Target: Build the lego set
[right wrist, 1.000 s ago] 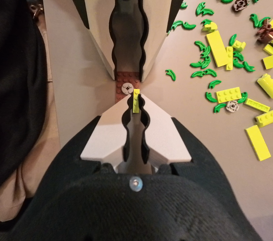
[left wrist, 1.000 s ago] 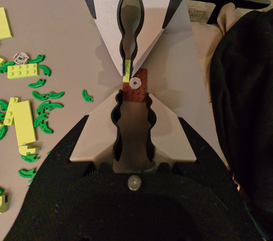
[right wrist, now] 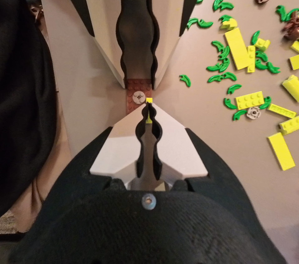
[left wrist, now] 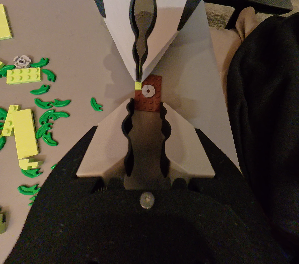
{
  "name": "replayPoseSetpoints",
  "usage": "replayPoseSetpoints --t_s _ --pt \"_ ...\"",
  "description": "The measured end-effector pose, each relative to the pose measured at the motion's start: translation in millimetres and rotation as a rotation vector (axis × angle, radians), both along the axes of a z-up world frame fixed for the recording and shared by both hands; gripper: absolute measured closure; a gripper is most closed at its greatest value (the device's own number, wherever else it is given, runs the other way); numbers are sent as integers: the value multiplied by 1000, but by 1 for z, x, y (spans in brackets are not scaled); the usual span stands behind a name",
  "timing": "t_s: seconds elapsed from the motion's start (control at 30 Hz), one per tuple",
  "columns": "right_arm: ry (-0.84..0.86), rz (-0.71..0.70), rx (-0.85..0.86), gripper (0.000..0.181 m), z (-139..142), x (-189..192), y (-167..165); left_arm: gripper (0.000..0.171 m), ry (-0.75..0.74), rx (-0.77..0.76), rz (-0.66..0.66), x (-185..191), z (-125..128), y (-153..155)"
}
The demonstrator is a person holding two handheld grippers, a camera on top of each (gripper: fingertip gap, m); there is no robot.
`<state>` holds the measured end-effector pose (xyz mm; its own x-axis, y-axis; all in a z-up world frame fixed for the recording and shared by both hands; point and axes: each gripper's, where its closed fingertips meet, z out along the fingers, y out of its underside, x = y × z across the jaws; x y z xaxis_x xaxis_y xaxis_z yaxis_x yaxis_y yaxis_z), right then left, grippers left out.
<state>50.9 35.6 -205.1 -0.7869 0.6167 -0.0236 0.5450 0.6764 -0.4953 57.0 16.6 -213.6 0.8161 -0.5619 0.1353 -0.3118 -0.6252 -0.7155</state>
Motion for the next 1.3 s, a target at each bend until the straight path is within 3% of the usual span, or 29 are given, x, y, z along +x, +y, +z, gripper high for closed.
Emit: replayPoseSetpoints --t_s 0.8,0.97,1.13,1.3 --pt "-40 -32 15 181 -4 -1 -2 142 -1 -1 1 -1 0 0" --pt "136 -227 -105 181 23 -21 17 142 6 2 8 -2 0 1" --pt "187 -299 -106 181 19 -4 19 143 -3 -3 8 -2 0 1" --pt "380 -430 -176 181 29 -13 28 142 -26 -12 9 -3 0 1"
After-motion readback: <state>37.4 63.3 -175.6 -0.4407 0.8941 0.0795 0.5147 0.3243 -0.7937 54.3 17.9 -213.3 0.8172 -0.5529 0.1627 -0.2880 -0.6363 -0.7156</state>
